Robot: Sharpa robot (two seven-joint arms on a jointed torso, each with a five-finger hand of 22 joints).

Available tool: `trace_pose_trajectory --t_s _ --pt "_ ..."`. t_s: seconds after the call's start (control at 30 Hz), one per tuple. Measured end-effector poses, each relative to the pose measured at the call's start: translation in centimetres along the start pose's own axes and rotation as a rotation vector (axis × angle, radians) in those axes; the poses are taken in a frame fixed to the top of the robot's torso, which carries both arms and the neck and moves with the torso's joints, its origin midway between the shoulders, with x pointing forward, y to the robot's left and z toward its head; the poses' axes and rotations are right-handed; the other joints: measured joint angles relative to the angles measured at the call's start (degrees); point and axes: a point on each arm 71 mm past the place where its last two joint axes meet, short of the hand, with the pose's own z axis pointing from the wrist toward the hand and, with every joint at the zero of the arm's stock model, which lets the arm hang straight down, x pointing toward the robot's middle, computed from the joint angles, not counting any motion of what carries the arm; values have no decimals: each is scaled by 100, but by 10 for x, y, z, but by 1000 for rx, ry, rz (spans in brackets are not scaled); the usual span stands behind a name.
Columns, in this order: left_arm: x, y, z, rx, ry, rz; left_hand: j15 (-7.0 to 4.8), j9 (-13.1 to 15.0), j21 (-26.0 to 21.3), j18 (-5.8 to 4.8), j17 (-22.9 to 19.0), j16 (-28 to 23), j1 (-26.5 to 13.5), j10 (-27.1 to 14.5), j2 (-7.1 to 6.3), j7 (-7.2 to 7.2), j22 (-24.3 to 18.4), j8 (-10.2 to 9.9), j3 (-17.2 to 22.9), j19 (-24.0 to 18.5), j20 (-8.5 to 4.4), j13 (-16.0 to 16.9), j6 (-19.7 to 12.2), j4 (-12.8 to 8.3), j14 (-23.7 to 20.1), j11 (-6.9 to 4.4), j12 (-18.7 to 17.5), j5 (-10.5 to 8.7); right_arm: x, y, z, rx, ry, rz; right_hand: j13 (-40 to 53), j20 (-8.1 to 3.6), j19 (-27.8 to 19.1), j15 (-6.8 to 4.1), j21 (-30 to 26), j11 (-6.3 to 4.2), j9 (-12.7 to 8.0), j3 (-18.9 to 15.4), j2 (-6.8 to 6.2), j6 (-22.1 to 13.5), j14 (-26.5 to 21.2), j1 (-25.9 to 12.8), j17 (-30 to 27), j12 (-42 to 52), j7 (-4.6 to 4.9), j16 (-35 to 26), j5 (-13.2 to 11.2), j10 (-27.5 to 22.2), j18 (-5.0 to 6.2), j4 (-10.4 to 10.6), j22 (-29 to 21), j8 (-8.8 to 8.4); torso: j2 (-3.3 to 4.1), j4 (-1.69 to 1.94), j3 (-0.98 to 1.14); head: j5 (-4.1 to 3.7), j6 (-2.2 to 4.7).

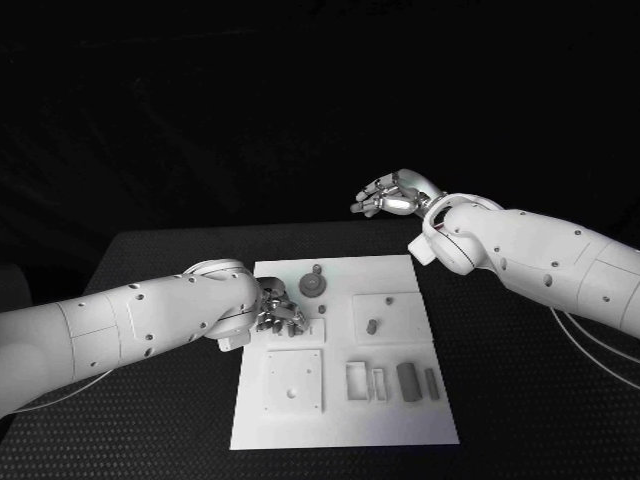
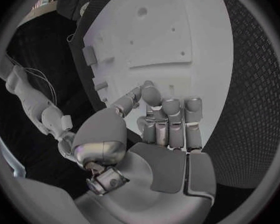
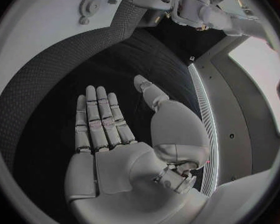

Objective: Assemble the parts on the task board

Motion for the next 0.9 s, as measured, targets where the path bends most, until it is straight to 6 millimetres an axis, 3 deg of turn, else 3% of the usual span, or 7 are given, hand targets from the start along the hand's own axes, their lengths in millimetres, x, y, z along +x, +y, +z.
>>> trace_pose_trajectory --t_s 0.2,0.27,0.37,0.57,0.6,0.7,0.9 --pt "1 2 0 -3 1 0 -68 -2 0 0 -45 3 -130 12 -266 19 0 -34 -32 0 0 -15 19 141 -35 11 0 -97 0 -1 -1 2 0 0 0 0 0 18 -22 0 -5 0 0 0 -18 0 -2 0 0 -23 0 0 -1 0 5 0 0 0 -2 -7 11" --pt "1 3 -1 -4 1 0 -68 -2 0 0 -59 3 -141 2 -356 19 0 -60 -41 0 0 -15 20 186 -35 21 0 -142 0 -2 -1 3 0 0 1 0 0 18 -21 0 -5 0 0 0 -18 0 -7 0 0 -23 0 0 -77 0 12 0 0 1 -3 -10 12" --pt "0 5 -1 -8 0 -3 -67 3 0 0 -85 25 -176 -7 -480 39 -1 -81 -34 -1 0 -21 0 259 -35 30 0 -176 0 -2 -1 4 0 1 1 0 0 18 -21 0 -5 0 0 0 -18 0 -9 -22 0 -23 0 0 -92 0 12 0 0 1 -3 -10 12" --pt "-1 10 -2 -13 -3 -7 -54 27 -28 0 -138 37 -315 -40 -834 40 -1 -99 0 -1 1 -35 -2 532 -87 63 0 -275 0 -3 -1 6 0 1 1 1 -42 39 -44 0 -11 -26 0 -2 -39 0 -17 -23 2 -49 0 0 -92 8 26 0 0 3 -3 -11 18" --pt "-1 11 -2 -14 -3 -7 -54 37 -28 0 -148 51 -337 -40 -902 39 -1 -99 27 -1 1 -35 -2 615 -87 63 5 -376 0 -3 -1 6 0 1 1 1 -42 61 -67 0 -17 -33 0 -13 -61 0 -25 -50 13 -49 0 0 -91 1 29 0 0 3 -3 -14 20" --pt "-1 13 -3 -16 -4 -10 -54 54 -28 -1 -167 51 -352 -40 -1027 39 2 -99 79 -1 1 -40 -2 748 -87 63 24 -541 0 -4 -2 8 -1 0 1 -11 -71 66 -68 0 -17 -33 0 -21 -66 0 -32 -50 21 -83 0 0 -92 1 40 0 0 3 -3 -15 31" --pt "-3 19 -7 -17 -9 -20 -53 87 -28 0 -192 91 -401 -40 -1223 37 10 -99 144 -1 1 -40 -4 986 -88 63 24 -562 -2 -6 -3 11 -4 0 2 1 -83 70 -89 0 -24 -33 0 -21 -110 0 -36 -72 21 -83 0 0 -92 1 55 0 -3 6 -3 -15 42"
